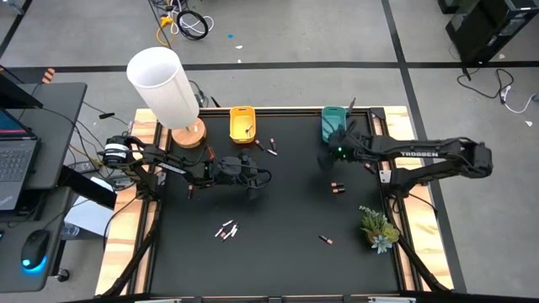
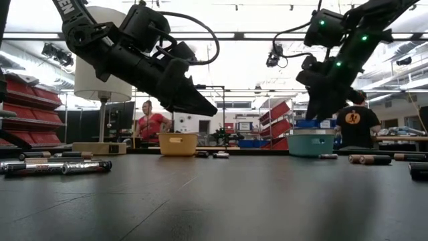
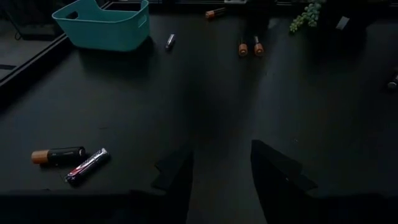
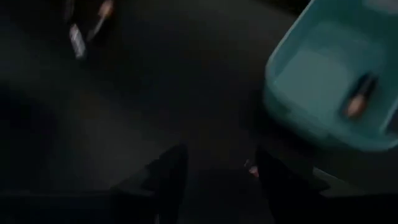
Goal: Sort batteries
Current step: Put the silver battery into the yellow bin
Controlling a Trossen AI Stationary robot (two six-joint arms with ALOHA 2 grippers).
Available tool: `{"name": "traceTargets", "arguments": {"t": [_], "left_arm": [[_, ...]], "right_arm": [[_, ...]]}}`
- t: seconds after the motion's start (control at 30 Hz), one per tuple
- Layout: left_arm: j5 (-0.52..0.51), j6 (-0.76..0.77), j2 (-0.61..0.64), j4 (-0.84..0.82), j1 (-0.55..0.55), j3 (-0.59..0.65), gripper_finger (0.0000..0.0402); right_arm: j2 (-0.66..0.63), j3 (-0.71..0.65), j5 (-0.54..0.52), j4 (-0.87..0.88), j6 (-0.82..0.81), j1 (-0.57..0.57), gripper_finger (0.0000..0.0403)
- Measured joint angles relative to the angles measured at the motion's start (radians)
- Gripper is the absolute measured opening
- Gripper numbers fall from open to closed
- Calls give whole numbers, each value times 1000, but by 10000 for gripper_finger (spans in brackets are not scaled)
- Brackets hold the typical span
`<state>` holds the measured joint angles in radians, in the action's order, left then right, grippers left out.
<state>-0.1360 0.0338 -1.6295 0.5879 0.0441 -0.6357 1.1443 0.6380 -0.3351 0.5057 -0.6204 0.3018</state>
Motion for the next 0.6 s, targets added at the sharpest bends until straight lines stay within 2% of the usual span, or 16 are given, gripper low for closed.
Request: {"name": "traceTargets", "arguments": {"t": [0.07,0.3,0.6], "left_arm": [[2,-1,0,-1,0,0,161],[8,-8,0,16,0,0,161],[10,-10,0,51,0,0,161]], "right_arm": [[0,0,42,42,3,-28,204],[0,0,158,173,184,-79,202],[12,0,166,224,422,-39,181]]}}
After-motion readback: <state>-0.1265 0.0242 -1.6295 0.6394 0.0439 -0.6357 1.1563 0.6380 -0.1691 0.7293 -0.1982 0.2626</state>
